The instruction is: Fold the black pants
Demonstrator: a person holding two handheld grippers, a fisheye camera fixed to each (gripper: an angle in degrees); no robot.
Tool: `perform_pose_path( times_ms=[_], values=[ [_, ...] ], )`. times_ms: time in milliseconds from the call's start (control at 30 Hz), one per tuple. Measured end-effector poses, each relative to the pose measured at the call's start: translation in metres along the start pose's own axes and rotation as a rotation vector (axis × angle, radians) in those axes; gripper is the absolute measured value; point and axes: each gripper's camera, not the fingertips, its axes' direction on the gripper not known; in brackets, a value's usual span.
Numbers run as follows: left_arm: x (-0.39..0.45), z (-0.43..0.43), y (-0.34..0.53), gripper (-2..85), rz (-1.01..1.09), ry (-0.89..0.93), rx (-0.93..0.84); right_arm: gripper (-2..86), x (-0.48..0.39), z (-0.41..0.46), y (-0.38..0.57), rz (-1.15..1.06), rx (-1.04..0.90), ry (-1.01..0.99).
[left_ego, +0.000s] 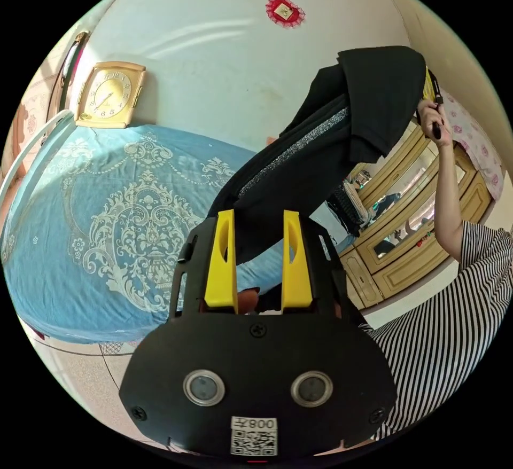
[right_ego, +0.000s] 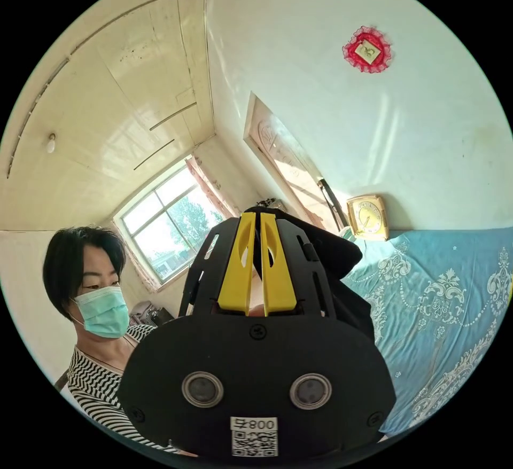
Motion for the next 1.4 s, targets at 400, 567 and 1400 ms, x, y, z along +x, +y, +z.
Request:
perform_pose_path(
  times_ms=[400,567,1400],
  values=[
    [0.013,-0.027,0.024,11.9,0.095,0.188,-0.023,0.4,0.06,0.057,0.063,-0.006,-0.087,0.06],
    [0.027,-0.041,0.036,12.9,0.14,0.199,-0.036,0.5,0.09,0.054,0.085,-0.001,-0.073,0.084],
    [-0.069,-0.216,0.035,2.1,-0.072,-0.174,0.168,0.9,0.295,-0.016,0.125,0.059,-0.032,0.08]
  ],
)
